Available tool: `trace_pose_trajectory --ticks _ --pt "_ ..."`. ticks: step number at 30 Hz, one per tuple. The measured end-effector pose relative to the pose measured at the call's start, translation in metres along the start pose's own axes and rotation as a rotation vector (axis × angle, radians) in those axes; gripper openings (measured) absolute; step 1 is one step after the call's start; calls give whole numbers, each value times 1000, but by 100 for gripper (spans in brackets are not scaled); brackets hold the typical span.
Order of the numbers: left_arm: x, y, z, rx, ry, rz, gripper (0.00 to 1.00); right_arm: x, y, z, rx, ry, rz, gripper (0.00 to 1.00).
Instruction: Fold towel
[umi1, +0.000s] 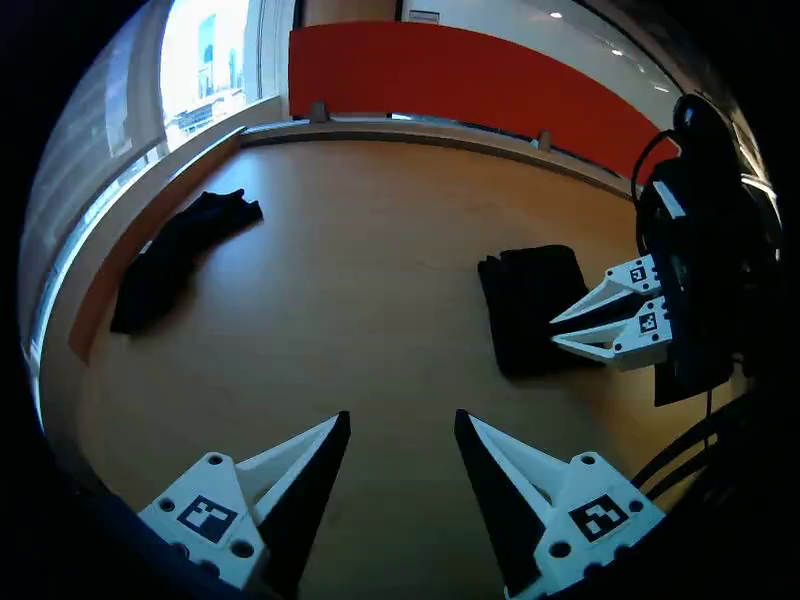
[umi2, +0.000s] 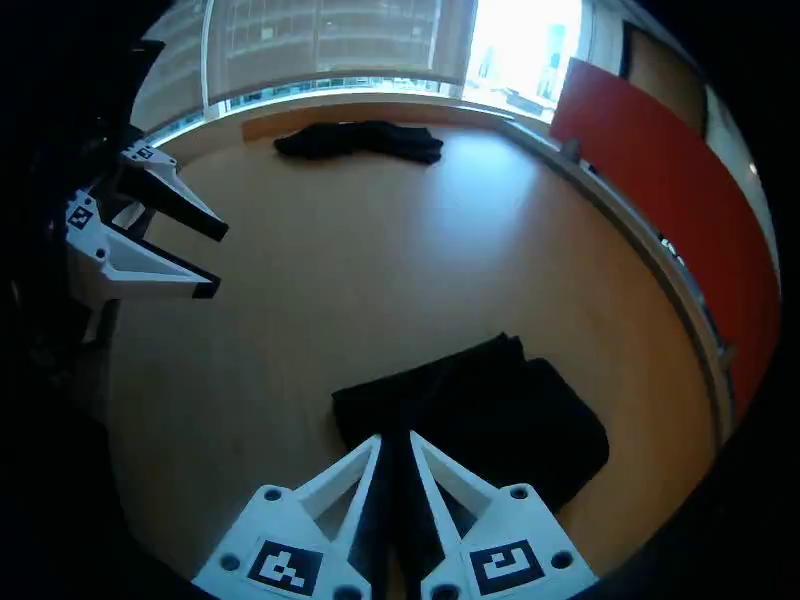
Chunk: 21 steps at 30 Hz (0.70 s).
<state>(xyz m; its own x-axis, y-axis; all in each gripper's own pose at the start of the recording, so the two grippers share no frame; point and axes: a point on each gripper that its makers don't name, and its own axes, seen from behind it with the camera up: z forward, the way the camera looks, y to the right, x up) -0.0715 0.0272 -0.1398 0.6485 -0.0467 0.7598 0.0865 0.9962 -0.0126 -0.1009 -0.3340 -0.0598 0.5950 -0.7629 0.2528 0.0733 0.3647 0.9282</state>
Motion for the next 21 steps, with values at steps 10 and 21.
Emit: trace_pose_trajectory --ticks 10,21 --pt "2 -1 0 2 2 3 77 0 1 -3 6 4 15 16" --pt "2 -2 0 5 3 4 77 -1 1 -9 1 14 34 70"
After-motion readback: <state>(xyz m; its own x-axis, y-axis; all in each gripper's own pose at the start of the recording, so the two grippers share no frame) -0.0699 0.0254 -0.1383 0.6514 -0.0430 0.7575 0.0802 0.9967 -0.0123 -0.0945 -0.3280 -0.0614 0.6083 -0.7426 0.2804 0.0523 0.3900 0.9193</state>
